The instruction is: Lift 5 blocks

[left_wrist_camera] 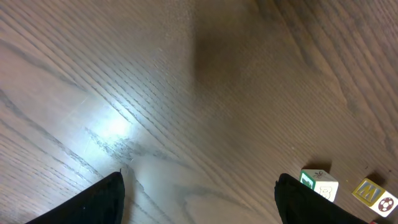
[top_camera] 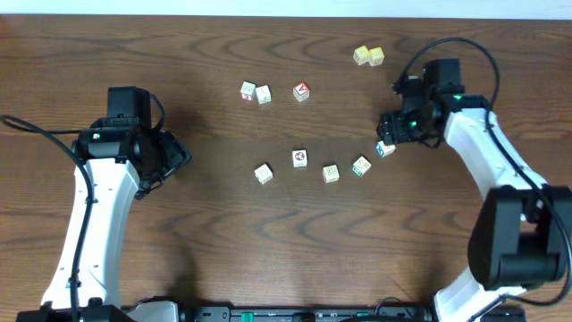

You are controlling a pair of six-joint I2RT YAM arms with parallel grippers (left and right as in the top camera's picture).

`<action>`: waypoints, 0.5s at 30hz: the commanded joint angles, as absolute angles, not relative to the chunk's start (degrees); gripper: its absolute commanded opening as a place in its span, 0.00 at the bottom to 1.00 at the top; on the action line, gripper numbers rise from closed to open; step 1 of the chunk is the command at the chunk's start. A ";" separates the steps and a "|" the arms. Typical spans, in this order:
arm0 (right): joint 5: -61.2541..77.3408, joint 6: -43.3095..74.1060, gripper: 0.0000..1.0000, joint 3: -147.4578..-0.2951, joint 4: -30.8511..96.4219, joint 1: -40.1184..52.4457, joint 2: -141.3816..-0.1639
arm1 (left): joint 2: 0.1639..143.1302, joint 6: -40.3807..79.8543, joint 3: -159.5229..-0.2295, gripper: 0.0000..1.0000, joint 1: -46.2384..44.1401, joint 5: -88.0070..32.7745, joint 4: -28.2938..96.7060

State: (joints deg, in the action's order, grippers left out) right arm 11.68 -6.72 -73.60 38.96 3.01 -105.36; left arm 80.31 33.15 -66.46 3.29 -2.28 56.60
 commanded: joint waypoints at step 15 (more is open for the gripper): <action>8.84 -11.25 0.47 -74.46 38.33 4.60 -115.42 | 79.75 32.82 -67.46 0.78 3.53 -1.98 56.75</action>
